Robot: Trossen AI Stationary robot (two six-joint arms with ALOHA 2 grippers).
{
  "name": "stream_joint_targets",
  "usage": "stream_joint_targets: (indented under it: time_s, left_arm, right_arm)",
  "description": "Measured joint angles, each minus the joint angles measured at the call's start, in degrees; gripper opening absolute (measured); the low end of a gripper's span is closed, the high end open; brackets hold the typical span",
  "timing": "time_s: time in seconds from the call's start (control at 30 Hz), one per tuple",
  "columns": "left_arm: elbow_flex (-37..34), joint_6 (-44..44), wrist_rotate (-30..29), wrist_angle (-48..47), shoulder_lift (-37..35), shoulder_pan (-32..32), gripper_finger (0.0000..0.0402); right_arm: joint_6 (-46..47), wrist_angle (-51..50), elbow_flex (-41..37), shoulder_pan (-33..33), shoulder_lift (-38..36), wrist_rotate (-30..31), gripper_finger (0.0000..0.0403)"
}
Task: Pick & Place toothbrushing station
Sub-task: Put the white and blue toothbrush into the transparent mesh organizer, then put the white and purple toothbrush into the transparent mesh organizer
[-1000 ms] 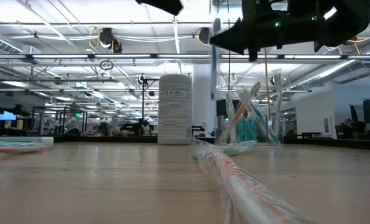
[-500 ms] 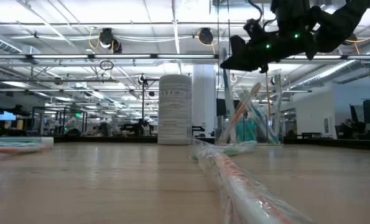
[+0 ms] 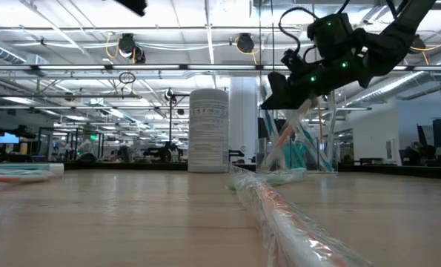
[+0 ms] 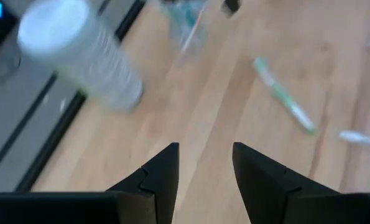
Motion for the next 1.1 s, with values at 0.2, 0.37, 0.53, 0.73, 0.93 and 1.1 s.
stream_joint_targets:
  time_s: [0.2,0.37,0.53,0.73,0.93,1.1]
  left_arm:
    - [-2.2,-11.8,1.9,-12.8,-0.1,-0.5,0.0157]
    - [-11.7,-16.5,10.2,-12.3,-1.6,-3.0,0.0157]
    - [-22.0,-25.6,16.8,-6.4,-5.2,-8.3,0.0157]
    - [-30.5,-45.3,20.5,-5.4,-8.9,-16.6,0.0157]
    - [-36.9,-60.5,21.0,-4.9,-9.6,-24.4,0.0157]
    - [-42.4,-62.9,27.8,3.1,-9.5,-28.5,0.0157]
  right_arm:
    - [2.1,-4.8,0.0,-0.4,0.0,0.1,0.0017]
    - [1.5,-2.8,0.0,0.2,-0.9,0.0,0.0044]
    - [1.5,-3.6,0.0,0.2,-1.5,0.1,0.0084]
    - [-0.2,-3.7,-0.1,0.2,-4.1,0.2,0.0125]
    - [-2.0,-3.6,-0.1,0.8,-11.1,0.2,0.0141]
    - [-1.2,-3.5,-0.1,3.3,-16.0,0.1,0.0136]
